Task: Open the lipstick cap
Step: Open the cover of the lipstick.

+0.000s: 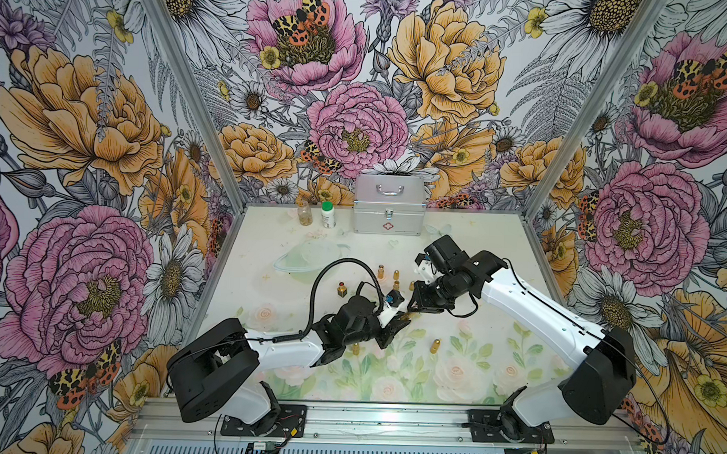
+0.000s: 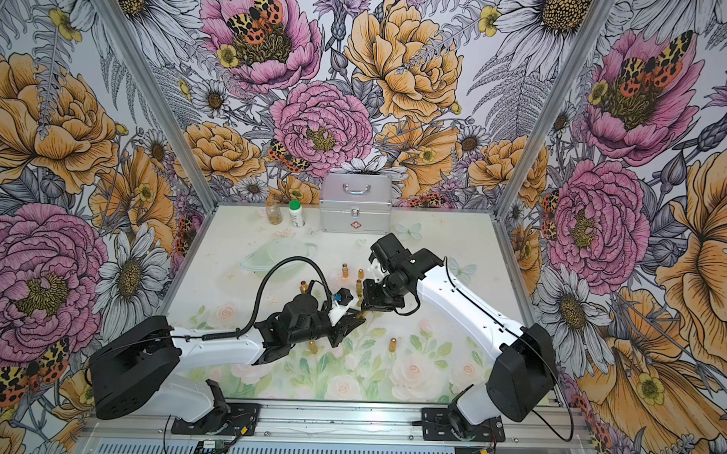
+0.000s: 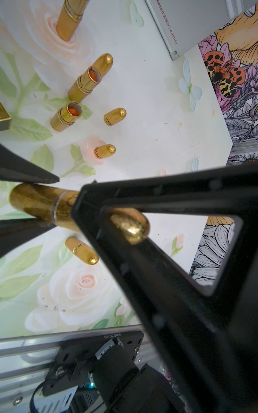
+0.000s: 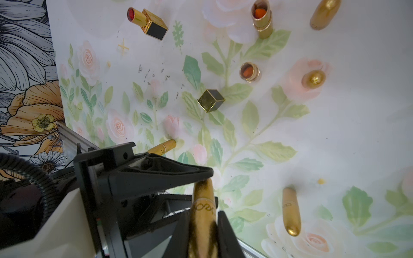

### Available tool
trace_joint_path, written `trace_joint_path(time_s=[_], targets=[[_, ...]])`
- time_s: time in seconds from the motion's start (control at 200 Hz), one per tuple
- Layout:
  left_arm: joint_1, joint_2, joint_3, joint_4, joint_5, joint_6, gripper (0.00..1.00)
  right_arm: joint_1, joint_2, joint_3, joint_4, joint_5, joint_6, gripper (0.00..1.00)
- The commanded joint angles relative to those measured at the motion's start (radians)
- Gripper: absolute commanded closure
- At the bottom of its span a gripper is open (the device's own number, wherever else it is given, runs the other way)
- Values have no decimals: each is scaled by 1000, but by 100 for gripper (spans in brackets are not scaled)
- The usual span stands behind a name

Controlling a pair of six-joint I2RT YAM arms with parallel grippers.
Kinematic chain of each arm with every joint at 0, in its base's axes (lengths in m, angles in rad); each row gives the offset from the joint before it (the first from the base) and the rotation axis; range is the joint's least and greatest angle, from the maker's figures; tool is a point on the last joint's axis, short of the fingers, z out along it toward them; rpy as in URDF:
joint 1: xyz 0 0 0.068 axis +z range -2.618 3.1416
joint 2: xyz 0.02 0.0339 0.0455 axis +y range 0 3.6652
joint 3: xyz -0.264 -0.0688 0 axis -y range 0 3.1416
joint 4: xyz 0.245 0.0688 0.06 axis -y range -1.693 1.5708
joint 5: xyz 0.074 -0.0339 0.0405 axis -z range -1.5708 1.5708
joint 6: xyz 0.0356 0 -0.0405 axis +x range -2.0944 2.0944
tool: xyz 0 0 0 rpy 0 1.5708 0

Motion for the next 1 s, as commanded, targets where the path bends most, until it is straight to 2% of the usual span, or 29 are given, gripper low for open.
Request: trace_joint_path(time_s=[0.0, 0.08, 0.23, 0.36, 0.415, 0.6, 0.705, 0.996], targets=[[7, -28, 26, 37, 33, 6, 77, -10, -11, -9, 41, -25, 15, 79], [7, -30, 24, 36, 38, 2, 81, -13, -12, -12, 50, -39, 18, 79], [7, -37, 14, 37, 27, -5, 94, -19, -14, -14, 59, -44, 26, 79], [8, -46, 14, 23, 1, -20, 100, -19, -18, -18, 67, -47, 24, 77], [7, -50, 10, 20, -15, -27, 100, -19, -27, -24, 78, -41, 24, 72], [9, -71, 16, -13, -34, -37, 100, -18, -36, -61, 114, -61, 36, 68], [8, -78, 25, -36, -42, -36, 100, -19, -41, -75, 132, -65, 41, 75], [10, -78, 45, -71, -98, -49, 100, -18, -45, -83, 132, -58, 43, 79]])
